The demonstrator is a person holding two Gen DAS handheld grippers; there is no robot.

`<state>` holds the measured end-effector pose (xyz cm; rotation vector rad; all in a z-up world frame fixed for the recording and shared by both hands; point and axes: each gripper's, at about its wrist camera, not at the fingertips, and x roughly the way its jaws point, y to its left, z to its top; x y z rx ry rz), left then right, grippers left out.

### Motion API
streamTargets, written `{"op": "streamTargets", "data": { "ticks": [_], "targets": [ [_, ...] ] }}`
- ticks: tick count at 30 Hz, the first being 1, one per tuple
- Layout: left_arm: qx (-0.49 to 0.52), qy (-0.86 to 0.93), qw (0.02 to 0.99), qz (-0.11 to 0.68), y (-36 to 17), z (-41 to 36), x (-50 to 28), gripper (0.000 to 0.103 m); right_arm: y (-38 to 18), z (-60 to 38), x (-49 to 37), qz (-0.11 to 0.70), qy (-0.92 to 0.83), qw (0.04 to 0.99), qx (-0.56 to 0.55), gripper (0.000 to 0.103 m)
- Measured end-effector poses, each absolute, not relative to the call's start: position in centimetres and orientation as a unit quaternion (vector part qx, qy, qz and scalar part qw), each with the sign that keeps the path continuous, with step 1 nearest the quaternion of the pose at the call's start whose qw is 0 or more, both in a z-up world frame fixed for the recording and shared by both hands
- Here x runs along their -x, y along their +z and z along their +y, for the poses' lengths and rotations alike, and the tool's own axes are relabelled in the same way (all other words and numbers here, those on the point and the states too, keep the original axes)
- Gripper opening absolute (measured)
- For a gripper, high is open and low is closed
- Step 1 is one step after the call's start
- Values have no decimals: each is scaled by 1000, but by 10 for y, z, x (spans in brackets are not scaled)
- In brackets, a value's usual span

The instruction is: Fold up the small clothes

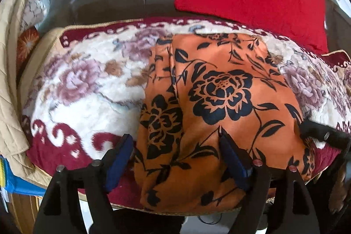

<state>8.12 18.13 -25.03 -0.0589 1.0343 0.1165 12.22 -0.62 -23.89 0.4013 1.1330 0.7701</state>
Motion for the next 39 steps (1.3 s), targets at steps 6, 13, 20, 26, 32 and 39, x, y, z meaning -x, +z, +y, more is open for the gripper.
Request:
{"op": "streamTargets", "data": {
  "ticks": [6, 13, 20, 26, 32, 39],
  "targets": [
    [-6, 74, 881, 468, -242, 173, -64, 83, -231, -5, -100, 497, 384, 761, -165, 41],
    [7, 75, 868, 491, -263, 178, -67, 84, -240, -6, -97, 505, 387, 751, -175, 39],
    [-18, 78, 871, 485, -266, 172, -64, 85, -247, -1, -84, 494, 404, 754, -159, 40],
    [14, 71, 870, 488, -260, 183, -66, 85, -237, -17, -104, 501, 395, 744, -200, 40],
    [20, 77, 872, 483, -255, 186, -64, 85, -244, -38, -150, 499, 346, 742, -285, 61],
    [-17, 90, 869, 486, -276, 180, -70, 96, -294, -20, -192, 547, 319, 682, -366, 61]
  ]
}}
